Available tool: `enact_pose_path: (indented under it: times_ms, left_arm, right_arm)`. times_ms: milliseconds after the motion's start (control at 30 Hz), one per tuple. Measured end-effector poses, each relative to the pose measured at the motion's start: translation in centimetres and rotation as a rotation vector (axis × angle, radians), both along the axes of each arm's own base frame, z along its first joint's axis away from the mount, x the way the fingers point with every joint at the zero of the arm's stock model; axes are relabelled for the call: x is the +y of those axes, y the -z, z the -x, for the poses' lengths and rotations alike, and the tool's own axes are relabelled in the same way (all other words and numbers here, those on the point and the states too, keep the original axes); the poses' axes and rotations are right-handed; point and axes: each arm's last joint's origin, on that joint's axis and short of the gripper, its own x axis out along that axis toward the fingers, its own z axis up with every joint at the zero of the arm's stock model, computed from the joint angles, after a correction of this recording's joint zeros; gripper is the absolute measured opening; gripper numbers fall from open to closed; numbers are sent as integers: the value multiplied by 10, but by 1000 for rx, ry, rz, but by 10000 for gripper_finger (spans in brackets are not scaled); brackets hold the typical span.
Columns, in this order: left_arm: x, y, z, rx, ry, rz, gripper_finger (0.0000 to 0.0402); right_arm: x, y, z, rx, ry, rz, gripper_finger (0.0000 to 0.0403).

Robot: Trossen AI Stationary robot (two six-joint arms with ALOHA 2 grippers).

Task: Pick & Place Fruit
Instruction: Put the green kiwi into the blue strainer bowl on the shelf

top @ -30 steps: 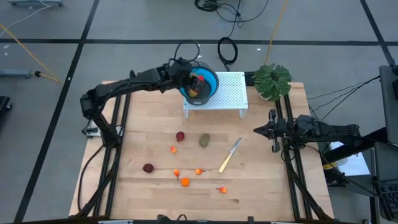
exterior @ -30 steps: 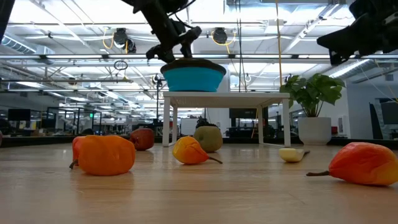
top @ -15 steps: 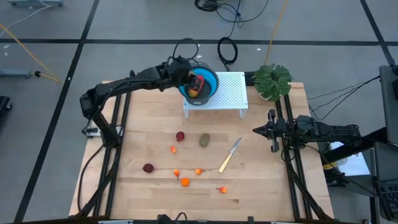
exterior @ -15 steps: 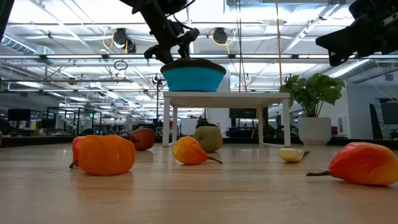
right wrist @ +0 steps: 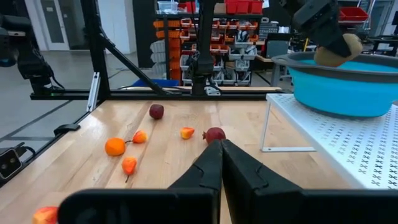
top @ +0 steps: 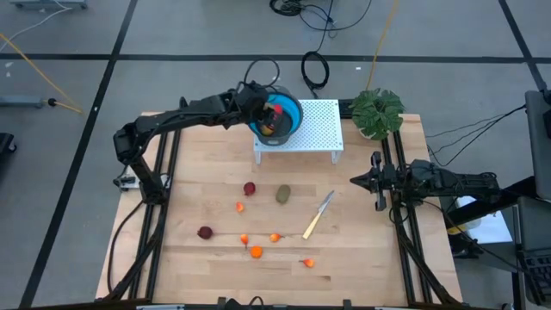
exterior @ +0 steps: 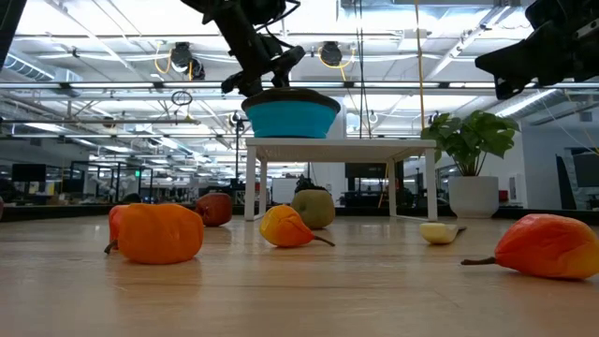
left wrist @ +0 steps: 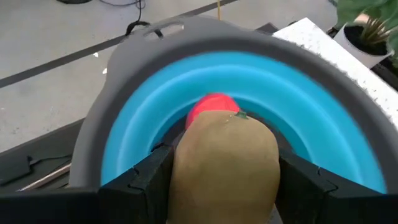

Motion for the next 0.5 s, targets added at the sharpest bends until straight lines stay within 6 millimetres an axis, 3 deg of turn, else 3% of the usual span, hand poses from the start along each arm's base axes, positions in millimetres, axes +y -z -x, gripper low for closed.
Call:
enact_pose_path:
  times_ms: [500]
  left_arm:
    - [4,3,0,46,15,-33,284]
  right_arm:
    - [0,0,0,0,0,0,0]
